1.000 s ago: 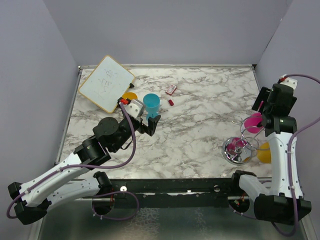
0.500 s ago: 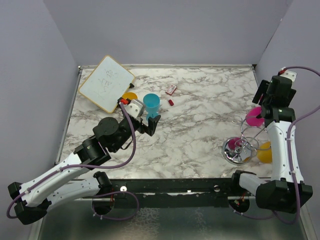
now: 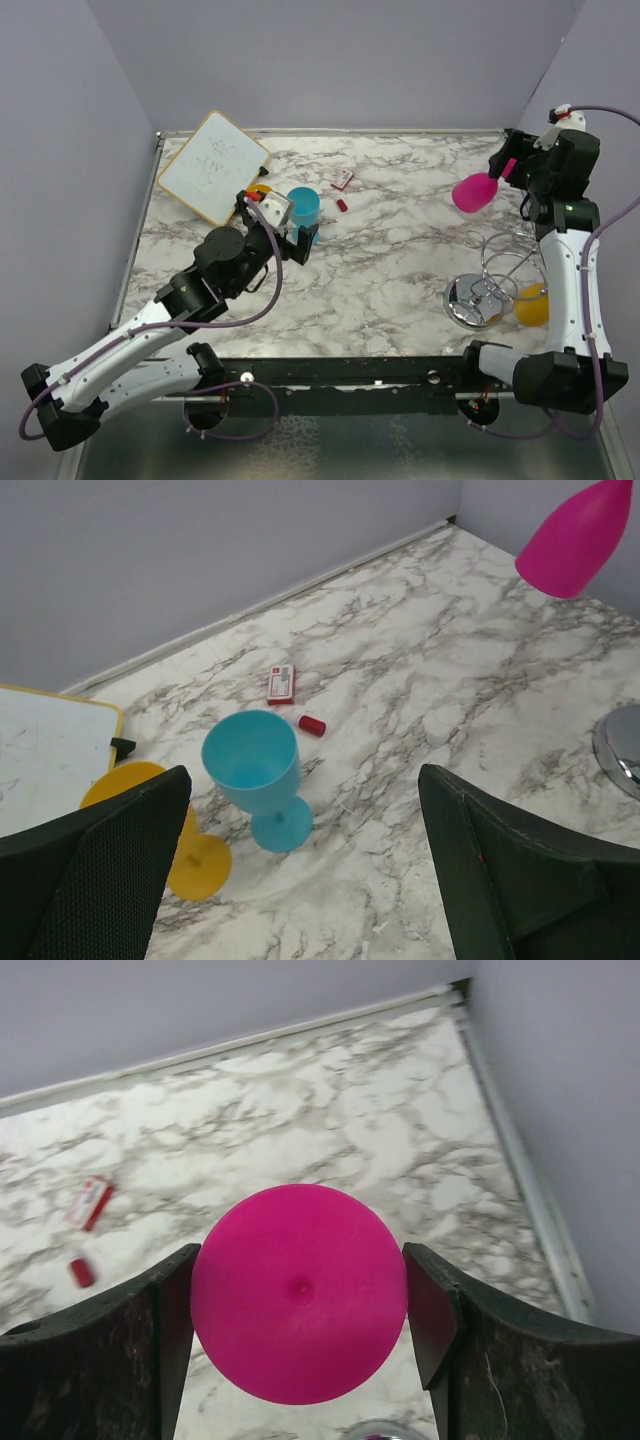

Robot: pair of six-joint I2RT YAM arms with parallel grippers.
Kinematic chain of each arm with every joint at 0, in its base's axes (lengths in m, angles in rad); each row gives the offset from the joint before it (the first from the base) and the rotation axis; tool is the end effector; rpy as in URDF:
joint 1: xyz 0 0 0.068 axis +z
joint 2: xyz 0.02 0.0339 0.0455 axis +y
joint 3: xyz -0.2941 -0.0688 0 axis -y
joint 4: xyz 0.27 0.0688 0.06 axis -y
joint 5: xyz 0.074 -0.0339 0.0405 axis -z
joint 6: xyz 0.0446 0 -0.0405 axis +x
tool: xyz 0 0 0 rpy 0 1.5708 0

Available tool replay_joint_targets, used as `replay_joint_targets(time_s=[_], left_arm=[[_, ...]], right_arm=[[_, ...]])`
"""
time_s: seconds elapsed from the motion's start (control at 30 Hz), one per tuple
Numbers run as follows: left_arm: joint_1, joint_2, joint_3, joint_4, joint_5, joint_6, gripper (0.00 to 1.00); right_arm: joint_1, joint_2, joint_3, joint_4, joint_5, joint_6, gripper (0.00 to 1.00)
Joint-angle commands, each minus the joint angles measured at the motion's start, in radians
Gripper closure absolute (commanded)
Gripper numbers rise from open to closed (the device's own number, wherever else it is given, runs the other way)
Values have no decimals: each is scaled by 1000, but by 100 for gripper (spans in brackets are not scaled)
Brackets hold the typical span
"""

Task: Take the wine glass off the wine glass rack

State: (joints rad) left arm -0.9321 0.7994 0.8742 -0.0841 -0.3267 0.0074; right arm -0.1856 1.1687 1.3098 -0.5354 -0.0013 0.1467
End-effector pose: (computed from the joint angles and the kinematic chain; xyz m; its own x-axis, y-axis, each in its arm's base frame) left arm 0.1283 -0.1488 0.4033 -0.0013 0.0136 -0.9999 0.5691 0.8222 0.0104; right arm 0.2686 -0.0504 0.4360 -0.3467 0.2138 -0.9133 0.2366 0.9621 0.1355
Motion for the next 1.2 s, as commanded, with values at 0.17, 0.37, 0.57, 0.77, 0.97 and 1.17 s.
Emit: replay_joint_targets(time_s=[0.17, 0.37, 0.57, 0.77, 0.97, 1.17], left_arm=[[127, 79, 7, 14, 86, -49, 1], [177, 169, 171, -29, 251, -284, 1], [221, 253, 163, 156, 441, -748, 1], [289, 320, 37, 503, 574, -1075, 2], [300, 443, 12, 763, 695, -1239, 13], [290, 489, 18, 812, 709, -1262, 25]], right_arm=[[-6, 58, -24, 117, -608, 303, 36], [-1, 66, -148, 417, -881, 637, 36], [10, 69, -244, 683, -953, 905, 36], [40, 103, -268, 823, -995, 1052, 36], [85, 123, -279, 896, -996, 1119, 35], [116, 118, -295, 918, -976, 1127, 35]])
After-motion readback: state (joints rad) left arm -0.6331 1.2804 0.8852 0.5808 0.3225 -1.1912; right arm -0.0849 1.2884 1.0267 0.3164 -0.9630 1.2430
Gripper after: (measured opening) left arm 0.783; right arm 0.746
